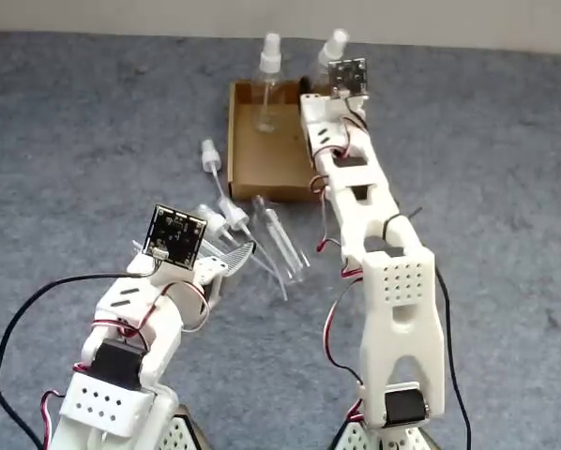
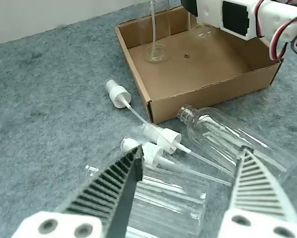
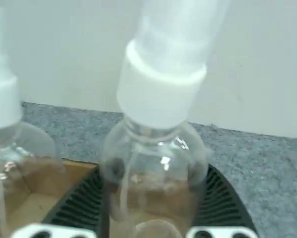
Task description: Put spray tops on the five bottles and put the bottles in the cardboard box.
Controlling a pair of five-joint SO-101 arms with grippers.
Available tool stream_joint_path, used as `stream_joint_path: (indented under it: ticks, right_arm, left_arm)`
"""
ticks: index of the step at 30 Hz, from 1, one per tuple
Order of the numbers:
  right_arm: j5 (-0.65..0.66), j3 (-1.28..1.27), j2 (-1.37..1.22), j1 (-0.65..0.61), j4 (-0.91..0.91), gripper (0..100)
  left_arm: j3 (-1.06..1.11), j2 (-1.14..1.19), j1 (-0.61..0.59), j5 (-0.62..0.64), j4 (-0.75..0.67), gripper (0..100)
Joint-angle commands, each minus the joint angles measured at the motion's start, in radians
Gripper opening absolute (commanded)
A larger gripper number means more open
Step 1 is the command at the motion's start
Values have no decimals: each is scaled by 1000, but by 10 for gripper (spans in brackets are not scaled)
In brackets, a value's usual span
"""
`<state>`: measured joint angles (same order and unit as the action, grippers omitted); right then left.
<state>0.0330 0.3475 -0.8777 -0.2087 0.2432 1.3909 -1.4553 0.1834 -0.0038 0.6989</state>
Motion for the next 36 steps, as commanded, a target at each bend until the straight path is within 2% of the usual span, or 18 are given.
stream_joint_path:
  ticks: [1,4,8,21,26,36]
  right_arm:
    - [-5,67,-4,-12,-5,109]
    - [6,73,-56,-8,-5,110]
    - [92,74,-81,-13,-5,110]
    - [63,74,-79,-12,-5,113]
    - [63,74,-79,-13,-7,199]
    - [60,145,-79,-7,-39,208]
  left_arm:
    - [-4,-1,-8,-8,-9,245]
    - [-4,-1,-8,-8,-9,245]
    - [-4,-1,-8,-8,-9,245]
    - [-4,-1,-8,-8,-9,245]
    - [-4,-1,-8,-8,-9,245]
    - [-4,-1,-8,-9,-9,245]
